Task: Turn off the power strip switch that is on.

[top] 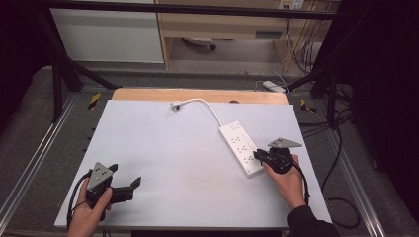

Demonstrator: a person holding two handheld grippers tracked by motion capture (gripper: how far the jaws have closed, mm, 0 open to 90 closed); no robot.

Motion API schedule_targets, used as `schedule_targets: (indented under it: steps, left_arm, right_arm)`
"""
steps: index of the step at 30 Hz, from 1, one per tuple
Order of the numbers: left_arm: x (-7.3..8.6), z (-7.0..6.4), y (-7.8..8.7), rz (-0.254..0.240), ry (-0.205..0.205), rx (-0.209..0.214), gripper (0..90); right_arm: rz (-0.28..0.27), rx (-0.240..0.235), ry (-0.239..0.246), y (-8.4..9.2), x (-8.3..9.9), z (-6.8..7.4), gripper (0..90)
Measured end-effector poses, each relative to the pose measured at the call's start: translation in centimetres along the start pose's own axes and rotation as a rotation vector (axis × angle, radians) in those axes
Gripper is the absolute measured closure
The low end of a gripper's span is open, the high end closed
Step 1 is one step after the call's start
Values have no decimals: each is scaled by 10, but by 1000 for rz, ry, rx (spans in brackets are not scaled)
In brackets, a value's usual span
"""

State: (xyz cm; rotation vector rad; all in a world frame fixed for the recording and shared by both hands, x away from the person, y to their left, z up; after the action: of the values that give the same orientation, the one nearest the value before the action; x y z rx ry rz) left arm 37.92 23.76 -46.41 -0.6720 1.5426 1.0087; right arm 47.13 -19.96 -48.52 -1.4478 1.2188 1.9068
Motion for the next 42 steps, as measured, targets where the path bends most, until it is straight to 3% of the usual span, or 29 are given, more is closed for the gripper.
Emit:
schedule_targets:
  steps: [8,16,26,37,42]
  left_arm:
    - [0,0,0,0,0,0,53]
    - [0,0,0,0,0,0,54]
    - [0,0,0,1,0,0,54]
    - [0,1,1,-2,1,-1,53]
    - [0,1,1,-1,5,-3,53]
  right_arm:
    - [-11,-1,-5,-1,-2,2,659]
    - [-32,17,-14,-2,-7,5,469]
    - [-74,18,-30,-2,-15,6,326]
    - [-96,19,-19,-1,-22,10,174]
    - [-148,27,14,-2,-29,13,73]
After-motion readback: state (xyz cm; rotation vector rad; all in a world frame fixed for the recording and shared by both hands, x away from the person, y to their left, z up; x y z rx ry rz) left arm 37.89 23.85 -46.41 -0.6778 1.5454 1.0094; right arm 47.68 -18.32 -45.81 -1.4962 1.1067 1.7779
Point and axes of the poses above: each handheld gripper's, and its own axes: y roughly backward along the jaws, x roughly out of its underside, z roughly to its left, the point moved 9 cm from there along -y, roughly forward along the jaws, and after that the axes turned 14 degrees about -z, right-handed, at the moved point
